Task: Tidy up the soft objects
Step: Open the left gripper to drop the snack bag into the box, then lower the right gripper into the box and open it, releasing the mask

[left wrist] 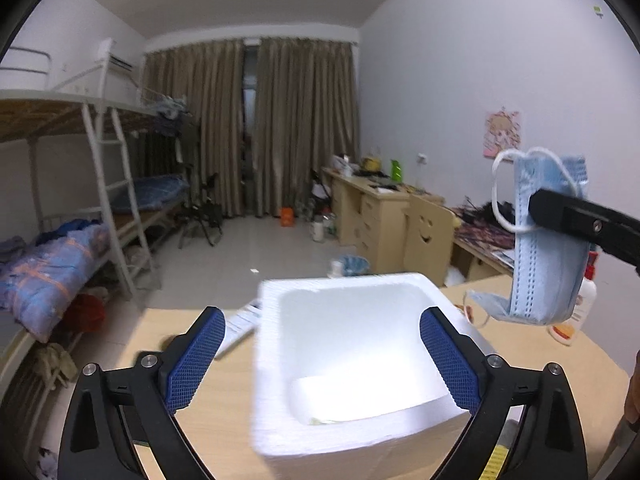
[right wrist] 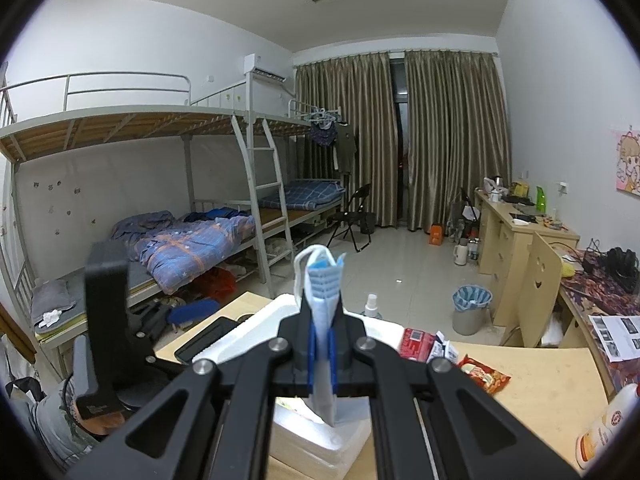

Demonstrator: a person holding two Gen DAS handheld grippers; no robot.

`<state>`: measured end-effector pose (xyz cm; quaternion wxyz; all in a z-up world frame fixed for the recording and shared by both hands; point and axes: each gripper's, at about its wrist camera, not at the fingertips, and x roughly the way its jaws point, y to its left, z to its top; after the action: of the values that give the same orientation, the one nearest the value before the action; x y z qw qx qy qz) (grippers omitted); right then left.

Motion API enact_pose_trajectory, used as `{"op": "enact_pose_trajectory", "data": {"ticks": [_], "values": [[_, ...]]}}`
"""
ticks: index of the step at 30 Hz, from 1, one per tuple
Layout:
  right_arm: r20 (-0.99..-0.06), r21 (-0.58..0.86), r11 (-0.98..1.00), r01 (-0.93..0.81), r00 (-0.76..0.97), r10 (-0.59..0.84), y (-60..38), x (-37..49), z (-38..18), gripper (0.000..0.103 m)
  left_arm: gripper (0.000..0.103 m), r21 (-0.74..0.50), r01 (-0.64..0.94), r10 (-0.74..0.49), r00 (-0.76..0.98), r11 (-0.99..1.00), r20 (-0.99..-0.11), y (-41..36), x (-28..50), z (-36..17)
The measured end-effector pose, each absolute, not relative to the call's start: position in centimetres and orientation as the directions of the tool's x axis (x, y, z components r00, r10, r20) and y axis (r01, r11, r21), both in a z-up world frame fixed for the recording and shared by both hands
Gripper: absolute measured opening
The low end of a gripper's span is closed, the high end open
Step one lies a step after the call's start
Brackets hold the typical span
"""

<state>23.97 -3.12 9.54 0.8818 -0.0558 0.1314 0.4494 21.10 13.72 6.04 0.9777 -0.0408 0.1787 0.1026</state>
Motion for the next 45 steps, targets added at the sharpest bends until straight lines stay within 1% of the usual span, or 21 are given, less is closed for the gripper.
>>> {"op": "enact_pose_trajectory", "data": {"ticks": [4,8,13,21,22,23,24,25,26,33,35,40,42,44,45], "values": [[-0.288,0.018,0.57,-0.822,0.542,0.79,-2.1,24.3,9.5,0.008,0.103,-0.022,-0.263,0.244,0.918,0.964,-0.312,14.6,19.8,6.6],[-0.299,0.02,0.549,-0.836,0.519,0.801,-0.7,24.6,9.3,0.008,0.103,-0.012,-0.283,0.268,0.92,0.959,-0.286,15.5,18.5,6.7],[-0.318,0.044,0.534,-0.844,0.495,0.809,0.2,25.6,8.6,0.008,0.103,-0.016,-0.308,0.292,0.916,0.951,-0.276,16.5,18.0,6.2],[-0.36,0.082,0.524,-0.848,0.465,0.809,1.2,27.0,7.4,0.008,0.103,-0.001,-0.323,0.309,0.906,0.946,-0.288,17.0,18.5,5.2],[-0.366,0.086,0.53,-0.844,0.468,0.805,1.2,27.2,7.3,0.012,0.103,-0.005,-0.321,0.306,0.906,0.947,-0.291,17.1,18.6,5.1],[-0.371,0.087,0.538,-0.839,0.474,0.799,1.3,27.4,7.3,0.025,0.103,-0.007,-0.32,0.304,0.906,0.947,-0.293,17.2,18.6,5.0],[-0.374,0.089,0.539,-0.838,0.473,0.798,1.3,27.5,7.2,0.035,0.103,-0.008,-0.321,0.305,0.906,0.947,-0.294,17.1,18.5,5.0],[-0.376,0.096,0.536,-0.839,0.468,0.8,1.3,27.5,7.1,0.057,0.103,-0.01,-0.321,0.304,0.907,0.947,-0.292,17.2,18.5,5.0],[-0.374,0.104,0.539,-0.836,0.469,0.8,1.1,27.6,7.1,0.069,0.103,-0.012,-0.32,0.303,0.907,0.947,-0.291,17.2,18.5,5.0],[-0.362,0.073,0.562,-0.824,0.503,0.785,0.8,26.8,7.7,0.07,0.103,-0.02,-0.316,0.296,0.909,0.949,-0.292,17.4,18.3,5.2],[-0.364,0.059,0.576,-0.815,0.52,0.773,0.8,26.5,7.7,0.075,0.103,-0.017,-0.318,0.3,0.91,0.948,-0.286,17.4,18.2,5.4],[-0.358,0.038,0.582,-0.812,0.533,0.767,0.3,25.7,8.2,0.076,0.103,-0.037,-0.319,0.297,0.914,0.947,-0.278,17.9,17.7,5.5],[-0.341,0.027,0.581,-0.813,0.539,0.77,0.0,25.3,8.7,0.08,0.103,-0.036,-0.316,0.294,0.914,0.948,-0.279,17.8,17.7,5.5],[-0.318,0.032,0.569,-0.822,0.532,0.785,-0.6,25.0,9.2,0.085,0.103,-0.036,-0.313,0.291,0.915,0.949,-0.278,17.8,17.6,5.5],[-0.315,0.03,0.565,-0.824,0.529,0.788,-0.8,24.8,9.4,0.086,0.103,-0.034,-0.312,0.291,0.916,0.949,-0.277,17.7,17.5,5.5]]}}
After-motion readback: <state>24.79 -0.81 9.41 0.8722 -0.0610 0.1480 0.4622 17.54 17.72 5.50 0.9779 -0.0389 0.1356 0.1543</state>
